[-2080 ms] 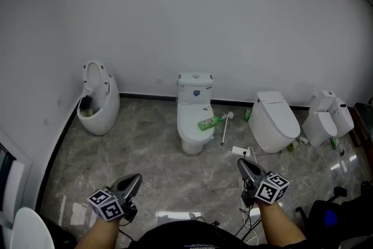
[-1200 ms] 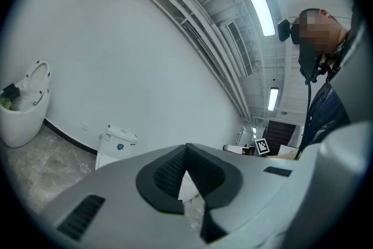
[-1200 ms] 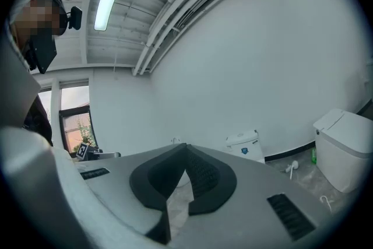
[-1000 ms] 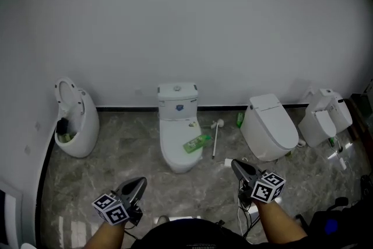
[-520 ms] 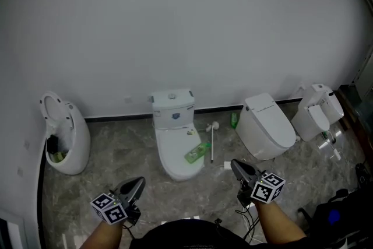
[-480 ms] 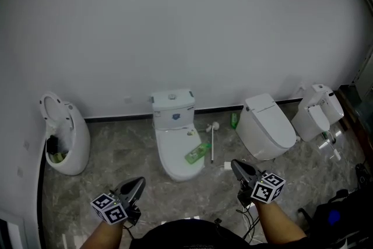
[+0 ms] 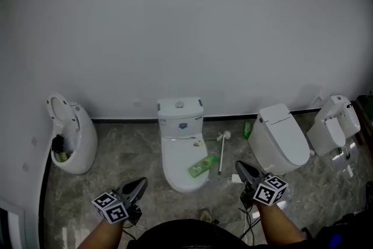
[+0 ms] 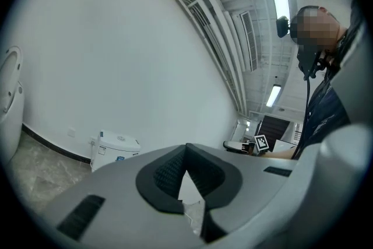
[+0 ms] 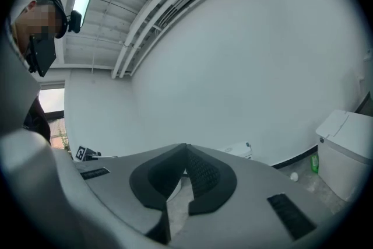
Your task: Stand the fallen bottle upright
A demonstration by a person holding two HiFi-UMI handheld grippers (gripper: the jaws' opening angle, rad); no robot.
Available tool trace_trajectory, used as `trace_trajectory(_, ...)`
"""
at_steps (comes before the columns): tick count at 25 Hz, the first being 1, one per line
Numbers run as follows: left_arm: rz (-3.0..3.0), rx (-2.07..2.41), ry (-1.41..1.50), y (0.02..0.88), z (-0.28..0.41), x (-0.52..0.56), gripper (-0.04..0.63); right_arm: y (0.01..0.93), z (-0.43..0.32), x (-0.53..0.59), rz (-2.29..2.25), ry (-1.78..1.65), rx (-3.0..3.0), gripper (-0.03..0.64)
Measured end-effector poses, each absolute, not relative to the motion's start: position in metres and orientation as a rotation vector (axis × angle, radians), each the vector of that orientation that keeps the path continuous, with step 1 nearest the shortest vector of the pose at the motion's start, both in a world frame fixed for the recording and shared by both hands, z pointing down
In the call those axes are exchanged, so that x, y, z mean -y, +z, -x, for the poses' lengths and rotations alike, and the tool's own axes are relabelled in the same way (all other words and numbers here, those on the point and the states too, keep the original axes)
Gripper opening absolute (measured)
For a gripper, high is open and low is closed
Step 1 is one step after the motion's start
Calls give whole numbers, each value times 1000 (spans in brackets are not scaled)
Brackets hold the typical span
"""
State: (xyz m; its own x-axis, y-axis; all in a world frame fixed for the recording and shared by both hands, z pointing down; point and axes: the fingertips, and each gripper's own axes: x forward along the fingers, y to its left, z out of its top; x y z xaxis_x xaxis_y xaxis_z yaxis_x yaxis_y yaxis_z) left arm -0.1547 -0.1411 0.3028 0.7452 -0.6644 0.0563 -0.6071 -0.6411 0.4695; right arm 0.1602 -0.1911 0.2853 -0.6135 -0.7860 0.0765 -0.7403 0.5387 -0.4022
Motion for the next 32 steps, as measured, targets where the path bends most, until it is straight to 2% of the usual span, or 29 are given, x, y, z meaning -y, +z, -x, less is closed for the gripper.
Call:
trace_trajectory(12, -2415, 1102, -129, 300, 35, 265, 18, 293, -243, 354, 1153, -595, -2789, 14)
trace_trajectory(18, -2448, 1115, -115, 305, 58, 292, 18, 298, -211, 373, 1189, -508, -2828, 14)
trace_trajectory(25, -2495, 1032, -101, 302, 120, 302, 18, 271, -148, 373, 1246, -472, -2805, 14)
trace_trajectory(32, -2484, 1014, -80, 315, 143, 335, 18, 286, -141, 410, 1320, -491, -2790, 14)
